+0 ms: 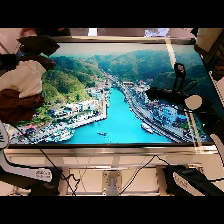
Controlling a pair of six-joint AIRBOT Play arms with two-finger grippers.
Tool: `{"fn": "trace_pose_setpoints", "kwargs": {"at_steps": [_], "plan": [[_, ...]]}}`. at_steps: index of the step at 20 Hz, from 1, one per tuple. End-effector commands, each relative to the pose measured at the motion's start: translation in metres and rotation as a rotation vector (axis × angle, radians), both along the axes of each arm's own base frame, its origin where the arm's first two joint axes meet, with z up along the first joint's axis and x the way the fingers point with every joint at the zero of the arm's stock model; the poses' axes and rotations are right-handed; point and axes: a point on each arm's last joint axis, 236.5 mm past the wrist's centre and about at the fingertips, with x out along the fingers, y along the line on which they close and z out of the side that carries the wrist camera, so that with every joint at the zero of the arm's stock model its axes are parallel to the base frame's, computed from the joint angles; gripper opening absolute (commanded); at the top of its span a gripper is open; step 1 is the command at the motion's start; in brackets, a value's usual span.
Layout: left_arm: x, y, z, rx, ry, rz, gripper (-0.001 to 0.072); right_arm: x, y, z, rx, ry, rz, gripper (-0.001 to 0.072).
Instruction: Fold the shirts.
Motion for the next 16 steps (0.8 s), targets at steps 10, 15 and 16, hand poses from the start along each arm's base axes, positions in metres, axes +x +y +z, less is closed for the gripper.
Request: {"fn": "trace_pose_setpoints", "kwargs": {"at_steps": [10,15,16], "plan": [[-0.097,0.154,-0.138,-0.577,-0.090,0.382,0.0322,-0.015,0.037,0.016,0.222,0.090,0.017,0.0533],[-0.063,0.113,-0.224,-0.672,0.044,0.174,0.0016,-0.019,0.074,0.026,0.230,0.037,0.083,0.0532],[-0.065,0.110,-0.240,-0.657,0.096,0.168,0.0016,-0.019,0.082,0.031,0.232,0.012,0.092,0.0532]]}}
